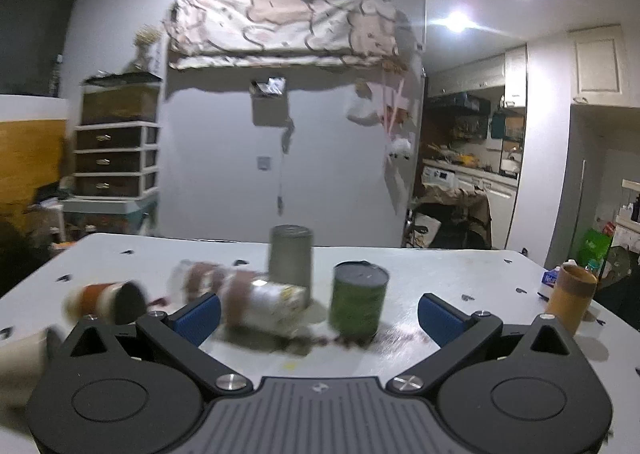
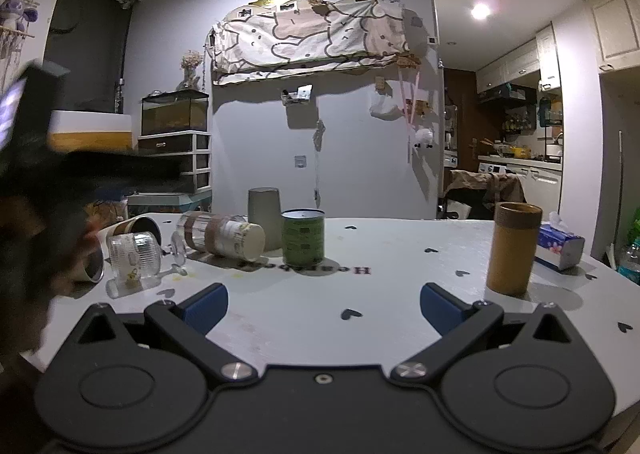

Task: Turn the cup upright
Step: 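Reach the left tool down over the green tin and close around it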

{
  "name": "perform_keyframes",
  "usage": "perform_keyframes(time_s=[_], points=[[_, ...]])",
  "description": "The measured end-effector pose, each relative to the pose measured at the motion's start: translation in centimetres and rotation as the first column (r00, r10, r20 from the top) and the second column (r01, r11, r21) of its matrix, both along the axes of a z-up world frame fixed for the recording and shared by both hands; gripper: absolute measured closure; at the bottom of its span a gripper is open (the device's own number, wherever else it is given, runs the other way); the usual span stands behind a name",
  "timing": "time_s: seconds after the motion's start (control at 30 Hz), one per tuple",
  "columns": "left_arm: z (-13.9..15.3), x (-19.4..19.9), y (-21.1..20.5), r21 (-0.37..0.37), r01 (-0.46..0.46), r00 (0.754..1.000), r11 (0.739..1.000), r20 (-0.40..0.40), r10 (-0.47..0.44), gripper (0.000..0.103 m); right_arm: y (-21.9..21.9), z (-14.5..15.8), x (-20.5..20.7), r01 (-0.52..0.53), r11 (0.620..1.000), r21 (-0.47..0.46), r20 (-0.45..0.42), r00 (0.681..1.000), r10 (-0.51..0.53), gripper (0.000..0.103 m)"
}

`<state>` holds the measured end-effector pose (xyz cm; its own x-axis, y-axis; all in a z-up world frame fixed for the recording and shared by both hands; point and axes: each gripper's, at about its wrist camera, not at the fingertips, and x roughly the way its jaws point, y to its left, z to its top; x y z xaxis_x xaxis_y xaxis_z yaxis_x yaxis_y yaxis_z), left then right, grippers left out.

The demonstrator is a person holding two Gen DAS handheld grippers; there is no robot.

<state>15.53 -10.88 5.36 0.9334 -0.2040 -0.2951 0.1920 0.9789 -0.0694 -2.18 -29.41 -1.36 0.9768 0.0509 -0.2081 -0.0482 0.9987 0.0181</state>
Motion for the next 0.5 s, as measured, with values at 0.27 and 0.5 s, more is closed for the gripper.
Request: perform_keyframes(time_s=[0.27, 0.5], points=[[-0.5, 10.9, -5.7, 0.046, 0.018, 0.996, 0.999, -0.091, -0.014, 0.001, -2.7, -0.5, 0.0, 0.076, 0.997, -0.006, -0.032, 0.997, -0.076, 0.000], [-2.1, 17.4, -8.8, 0.114, -0.034, 0.980, 0.993, -0.192, 0.056, 0.003, -4.2, -1.5, 0.3, 0.094, 0.996, 0.007, -0.057, 0.994, -0.094, 0.000]])
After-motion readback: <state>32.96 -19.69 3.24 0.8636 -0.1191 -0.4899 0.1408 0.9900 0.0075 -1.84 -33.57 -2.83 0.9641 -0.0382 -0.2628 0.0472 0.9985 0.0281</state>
